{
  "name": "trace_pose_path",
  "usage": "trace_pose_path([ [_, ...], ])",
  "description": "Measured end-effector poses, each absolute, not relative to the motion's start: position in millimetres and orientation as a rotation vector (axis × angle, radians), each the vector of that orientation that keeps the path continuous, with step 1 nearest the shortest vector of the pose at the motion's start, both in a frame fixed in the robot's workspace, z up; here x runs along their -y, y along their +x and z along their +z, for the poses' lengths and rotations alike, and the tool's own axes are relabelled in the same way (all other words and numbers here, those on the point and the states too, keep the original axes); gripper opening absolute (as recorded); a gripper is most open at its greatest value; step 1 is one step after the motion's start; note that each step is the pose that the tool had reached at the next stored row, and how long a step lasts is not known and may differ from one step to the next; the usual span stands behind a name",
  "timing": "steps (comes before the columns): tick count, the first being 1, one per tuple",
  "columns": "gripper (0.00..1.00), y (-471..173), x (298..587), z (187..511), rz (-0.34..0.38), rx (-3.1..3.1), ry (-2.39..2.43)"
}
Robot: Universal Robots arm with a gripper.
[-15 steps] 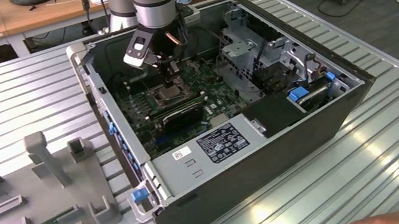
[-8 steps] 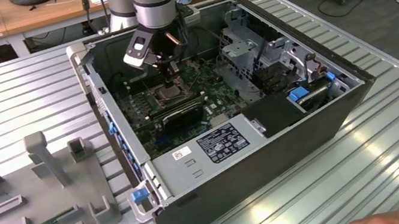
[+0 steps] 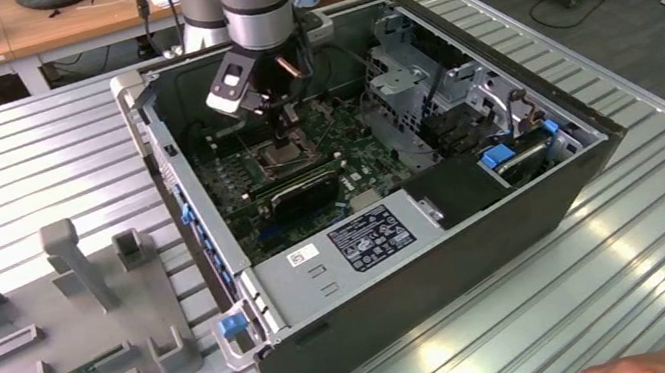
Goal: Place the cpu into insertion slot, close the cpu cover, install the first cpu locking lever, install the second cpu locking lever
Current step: 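Place the cpu into insertion slot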
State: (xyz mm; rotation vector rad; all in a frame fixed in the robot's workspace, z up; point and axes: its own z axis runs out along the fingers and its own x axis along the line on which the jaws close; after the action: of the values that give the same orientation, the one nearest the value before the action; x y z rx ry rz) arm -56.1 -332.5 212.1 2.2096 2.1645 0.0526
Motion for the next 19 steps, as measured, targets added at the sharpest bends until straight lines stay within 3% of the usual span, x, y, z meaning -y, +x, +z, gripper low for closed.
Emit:
trace_pose_path([
  [19,0.1,-56.1,332.5,203.1,0.053,-2.165,2.21],
])
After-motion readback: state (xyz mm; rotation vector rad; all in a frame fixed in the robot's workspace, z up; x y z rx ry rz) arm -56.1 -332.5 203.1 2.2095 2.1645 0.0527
